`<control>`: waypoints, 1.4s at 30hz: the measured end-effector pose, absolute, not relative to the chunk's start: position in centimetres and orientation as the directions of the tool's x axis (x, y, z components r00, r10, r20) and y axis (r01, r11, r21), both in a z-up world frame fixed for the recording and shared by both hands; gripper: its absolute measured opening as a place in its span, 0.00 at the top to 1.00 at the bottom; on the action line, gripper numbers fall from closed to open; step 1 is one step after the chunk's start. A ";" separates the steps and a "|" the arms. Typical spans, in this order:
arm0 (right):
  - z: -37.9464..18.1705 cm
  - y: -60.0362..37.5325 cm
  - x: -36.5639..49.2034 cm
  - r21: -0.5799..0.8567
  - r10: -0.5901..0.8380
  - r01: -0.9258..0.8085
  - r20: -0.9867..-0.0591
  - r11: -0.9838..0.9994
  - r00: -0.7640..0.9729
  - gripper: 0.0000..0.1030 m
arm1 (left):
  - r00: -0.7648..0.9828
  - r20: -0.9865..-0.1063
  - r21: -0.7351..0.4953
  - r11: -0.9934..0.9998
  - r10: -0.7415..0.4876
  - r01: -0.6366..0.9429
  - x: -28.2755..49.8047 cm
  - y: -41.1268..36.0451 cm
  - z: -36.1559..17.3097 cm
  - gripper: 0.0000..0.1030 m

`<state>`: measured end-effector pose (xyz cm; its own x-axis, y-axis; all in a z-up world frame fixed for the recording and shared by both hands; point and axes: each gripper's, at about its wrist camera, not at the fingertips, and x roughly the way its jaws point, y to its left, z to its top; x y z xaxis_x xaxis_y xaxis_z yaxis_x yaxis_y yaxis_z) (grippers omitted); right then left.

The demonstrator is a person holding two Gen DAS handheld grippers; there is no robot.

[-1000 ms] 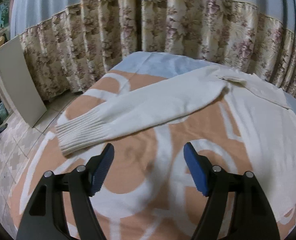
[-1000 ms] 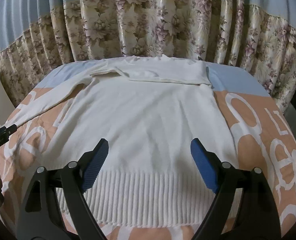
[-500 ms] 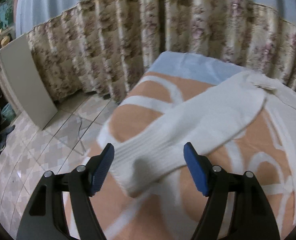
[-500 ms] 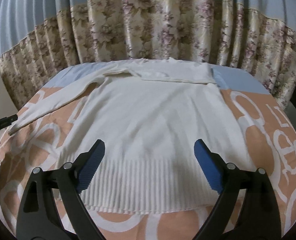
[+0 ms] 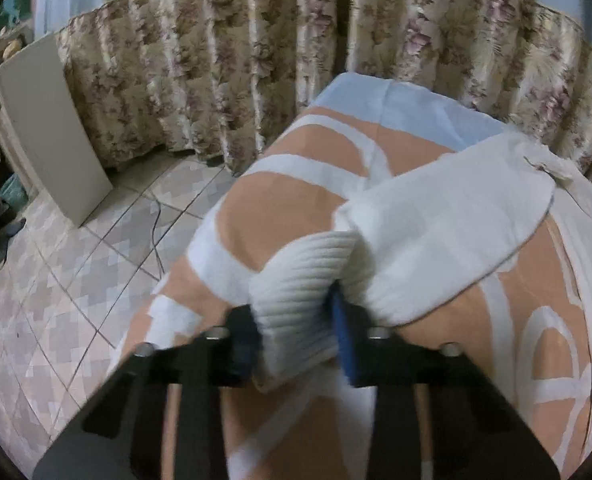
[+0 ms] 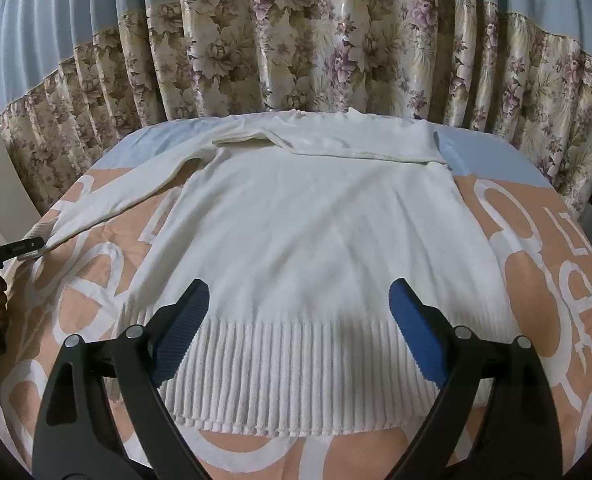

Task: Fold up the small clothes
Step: 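Close the left gripper on the ribbed cuff, then carry the cuff across the sweater body and open the left gripper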

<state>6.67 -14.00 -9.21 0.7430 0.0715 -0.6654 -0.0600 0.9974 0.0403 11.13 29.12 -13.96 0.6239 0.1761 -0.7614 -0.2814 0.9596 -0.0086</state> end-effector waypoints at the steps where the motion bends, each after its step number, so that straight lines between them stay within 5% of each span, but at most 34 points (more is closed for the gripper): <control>1: -9.2 -14.1 6.7 0.042 0.072 -0.059 -0.665 0.997 0.744 0.11 | 0.629 -0.756 -0.001 0.961 0.179 -0.275 11.2 28.6 -13.9 0.85; 19: -9.8 -19.2 11.2 0.088 0.054 0.010 -0.688 0.996 0.724 0.11 | 0.691 -0.712 -0.032 0.977 0.127 -0.213 14.2 20.9 -8.6 0.88; 42: -8.2 -29.8 22.7 0.036 -0.039 0.089 -0.703 0.995 0.711 0.10 | 0.676 -0.734 -0.026 0.997 -0.066 0.069 29.2 -4.0 -6.9 0.88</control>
<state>22.71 -29.83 -8.19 0.7105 -0.0386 -0.7026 0.0893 0.9954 0.0356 29.20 -4.05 -6.89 0.6756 -0.0656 -0.7344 0.0685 0.9973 -0.0261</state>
